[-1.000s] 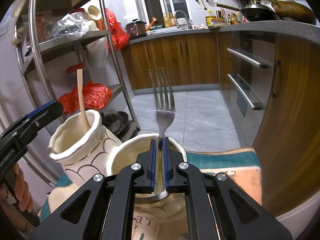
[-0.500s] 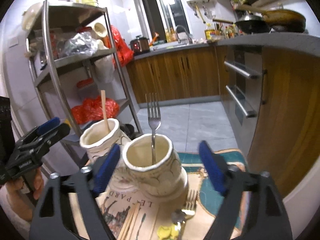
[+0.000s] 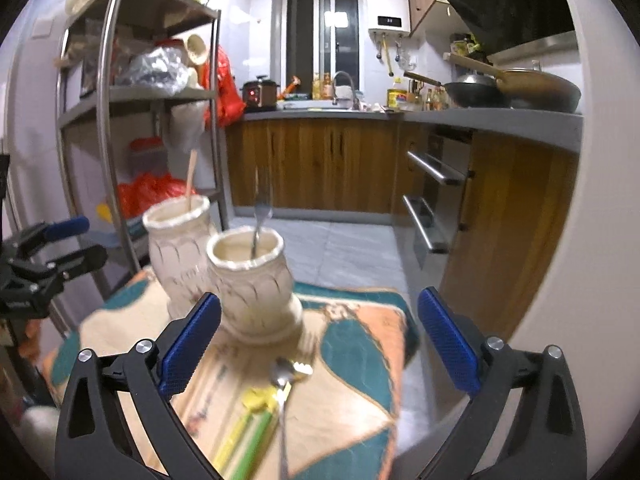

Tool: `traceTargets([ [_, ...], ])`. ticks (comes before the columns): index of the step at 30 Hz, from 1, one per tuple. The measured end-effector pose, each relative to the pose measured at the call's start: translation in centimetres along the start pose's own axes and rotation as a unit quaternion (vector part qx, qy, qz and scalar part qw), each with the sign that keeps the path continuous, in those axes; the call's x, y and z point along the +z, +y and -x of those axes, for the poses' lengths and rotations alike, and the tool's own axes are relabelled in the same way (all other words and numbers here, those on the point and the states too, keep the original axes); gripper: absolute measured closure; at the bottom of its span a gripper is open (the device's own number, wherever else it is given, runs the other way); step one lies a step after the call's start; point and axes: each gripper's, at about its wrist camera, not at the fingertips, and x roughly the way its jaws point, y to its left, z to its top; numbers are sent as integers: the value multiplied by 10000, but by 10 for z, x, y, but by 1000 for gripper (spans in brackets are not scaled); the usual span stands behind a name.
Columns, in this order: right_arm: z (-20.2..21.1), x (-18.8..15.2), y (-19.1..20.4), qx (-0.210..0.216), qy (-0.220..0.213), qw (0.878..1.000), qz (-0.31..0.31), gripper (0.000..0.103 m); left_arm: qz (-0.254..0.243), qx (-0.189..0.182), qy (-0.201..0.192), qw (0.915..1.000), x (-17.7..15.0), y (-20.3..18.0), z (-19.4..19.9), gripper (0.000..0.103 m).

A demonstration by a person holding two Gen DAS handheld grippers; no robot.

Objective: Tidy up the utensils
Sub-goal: 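Open both tools and withdraw them back over the table, then grasp another chopstick with the left tool while the right tool grasps the silver spoon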

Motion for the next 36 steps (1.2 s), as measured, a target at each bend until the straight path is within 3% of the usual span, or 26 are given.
traceTargets([
  [9, -5, -35, -18, 87, 686, 9973, -233, 5, 12, -238, 834, 9962, -42, -17, -18, 6],
  [16, -14, -54, -16, 100, 1156, 9932, -112, 5, 92, 27, 1888, 9820, -81, -28, -47, 6],
  [26, -28, -72, -2, 201, 1624, 9864, 169, 5, -58, 154, 2308, 9729, -99, -42, -58, 9],
  [36, -33, -77, 0, 281, 1797, 9831, 198, 7, 58, 185, 2405, 9705, -96, -41, -62, 12],
])
